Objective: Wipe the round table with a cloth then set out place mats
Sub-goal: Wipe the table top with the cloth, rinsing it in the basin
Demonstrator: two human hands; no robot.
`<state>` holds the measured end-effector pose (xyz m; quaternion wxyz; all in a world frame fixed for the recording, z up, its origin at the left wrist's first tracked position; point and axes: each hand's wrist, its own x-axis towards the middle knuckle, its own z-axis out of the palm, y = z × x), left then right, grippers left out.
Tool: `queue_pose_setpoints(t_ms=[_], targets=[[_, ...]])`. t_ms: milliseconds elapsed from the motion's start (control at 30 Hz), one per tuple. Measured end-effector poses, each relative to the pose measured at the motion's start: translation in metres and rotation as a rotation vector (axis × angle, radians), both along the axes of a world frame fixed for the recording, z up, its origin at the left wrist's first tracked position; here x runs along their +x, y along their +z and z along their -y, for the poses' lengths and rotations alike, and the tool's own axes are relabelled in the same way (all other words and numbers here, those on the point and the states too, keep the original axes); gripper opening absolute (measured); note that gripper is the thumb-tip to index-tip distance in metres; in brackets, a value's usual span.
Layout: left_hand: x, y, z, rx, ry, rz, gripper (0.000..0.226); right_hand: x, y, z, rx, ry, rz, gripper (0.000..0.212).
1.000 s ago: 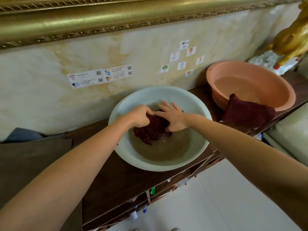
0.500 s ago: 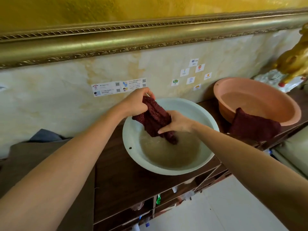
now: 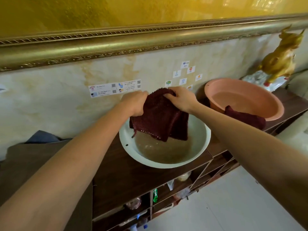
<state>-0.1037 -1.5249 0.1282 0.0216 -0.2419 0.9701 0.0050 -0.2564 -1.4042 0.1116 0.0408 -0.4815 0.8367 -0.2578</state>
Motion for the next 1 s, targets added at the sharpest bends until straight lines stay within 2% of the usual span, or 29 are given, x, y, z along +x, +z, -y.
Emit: queue_pose_setpoints(t_ms=[33,100,167,233,333,433,500,600,700,767,833,900,1000], targets=[[-0.002,0.003,0.003,0.023,0.011,0.020,0.043,0.000,0.005,0.001,0.035,-0.056,-0.073,0.032],[-0.005,0.004,0.007,0.211,0.044,0.041,0.066,0.000,0.007,0.003,0.092,-0.093,-0.123,0.038],[-0.008,-0.007,0.007,0.388,0.067,0.043,0.059,0.001,-0.003,0.002,0.171,-0.071,-0.114,0.034],[-0.013,-0.028,0.005,0.345,0.087,0.025,0.043,0.002,-0.023,0.001,0.217,-0.046,-0.085,0.032],[-0.016,-0.065,0.000,0.171,0.094,0.025,0.026,0.003,-0.063,0.002,0.291,0.029,-0.042,0.036],[-0.016,-0.096,-0.005,0.106,0.009,0.284,0.035,0.009,-0.102,0.005,0.622,0.228,-0.061,0.058],[-0.015,-0.112,-0.009,0.117,-0.023,0.444,0.042,0.015,-0.122,0.005,0.811,0.381,-0.144,0.068],[-0.012,-0.122,-0.018,0.153,-0.046,0.573,0.049,0.020,-0.141,0.005,0.925,0.468,-0.210,0.071],[-0.013,-0.116,-0.025,0.158,-0.028,0.497,0.032,0.018,-0.142,0.006,0.854,0.491,-0.124,0.080],[-0.017,-0.105,-0.021,0.291,0.052,0.401,0.018,0.017,-0.139,0.007,0.767,0.496,-0.070,0.095],[-0.023,-0.091,-0.013,0.480,0.095,0.280,0.020,0.019,-0.135,0.006,0.688,0.459,-0.029,0.099],[-0.027,-0.070,-0.007,0.643,0.097,0.123,0.030,0.019,-0.127,0.005,0.528,0.362,0.131,0.079],[-0.026,-0.048,-0.001,0.707,0.091,-0.085,0.034,0.012,-0.104,0.003,0.288,0.195,0.355,0.032]])
